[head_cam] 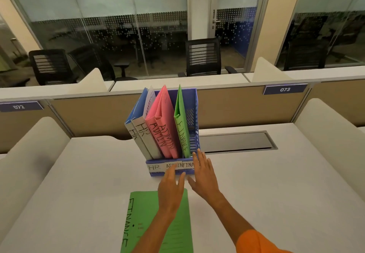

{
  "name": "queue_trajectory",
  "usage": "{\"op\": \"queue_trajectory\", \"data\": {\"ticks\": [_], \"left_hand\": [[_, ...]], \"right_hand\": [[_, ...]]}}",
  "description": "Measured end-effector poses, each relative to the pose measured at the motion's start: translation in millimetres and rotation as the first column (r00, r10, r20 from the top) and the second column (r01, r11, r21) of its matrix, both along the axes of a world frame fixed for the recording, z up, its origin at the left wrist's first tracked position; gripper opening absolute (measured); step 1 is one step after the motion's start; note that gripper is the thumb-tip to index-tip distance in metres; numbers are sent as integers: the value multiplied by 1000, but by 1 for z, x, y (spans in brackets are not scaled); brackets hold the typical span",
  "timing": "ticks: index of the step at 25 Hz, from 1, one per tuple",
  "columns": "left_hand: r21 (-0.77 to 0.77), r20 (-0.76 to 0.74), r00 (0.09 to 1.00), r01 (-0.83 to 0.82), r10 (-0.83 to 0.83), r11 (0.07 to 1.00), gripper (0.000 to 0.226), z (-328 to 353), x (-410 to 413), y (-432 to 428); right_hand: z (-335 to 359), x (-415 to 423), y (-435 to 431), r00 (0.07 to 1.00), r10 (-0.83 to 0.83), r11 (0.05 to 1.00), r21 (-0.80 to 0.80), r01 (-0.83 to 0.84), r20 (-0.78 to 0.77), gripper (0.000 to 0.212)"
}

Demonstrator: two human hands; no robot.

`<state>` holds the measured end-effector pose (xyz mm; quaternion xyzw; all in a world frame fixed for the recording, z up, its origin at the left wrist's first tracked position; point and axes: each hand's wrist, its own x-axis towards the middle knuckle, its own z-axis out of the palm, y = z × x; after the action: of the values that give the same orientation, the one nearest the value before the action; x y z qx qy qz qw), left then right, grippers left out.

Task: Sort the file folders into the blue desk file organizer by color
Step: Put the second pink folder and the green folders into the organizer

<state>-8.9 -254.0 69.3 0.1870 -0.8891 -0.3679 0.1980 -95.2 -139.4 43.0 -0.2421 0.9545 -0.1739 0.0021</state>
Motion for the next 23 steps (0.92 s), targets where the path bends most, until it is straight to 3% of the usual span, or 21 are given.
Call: {"op": "queue_trajectory", "data": {"ticks": [5, 16, 20, 23], "left_hand": [[-130, 147, 988, 66, -47, 989, 53, -27, 58, -15], [-139, 373, 925, 130, -70, 982, 53, -84, 166, -43], [-51, 377, 926, 0, 19, 999, 53, -88, 185, -68], [141, 363, 909, -270, 204, 953, 55, -86, 192, -93]], "right_hand": [[-9, 53, 9, 999, -18, 1000, 20, 18, 29, 92], [-64, 157, 6, 976, -8, 995, 103, -15, 216, 86], [-75, 184, -12, 948, -11, 994, 107, -24, 317, 84], [-80, 198, -18, 926, -36, 995, 100, -2, 376, 83]]}}
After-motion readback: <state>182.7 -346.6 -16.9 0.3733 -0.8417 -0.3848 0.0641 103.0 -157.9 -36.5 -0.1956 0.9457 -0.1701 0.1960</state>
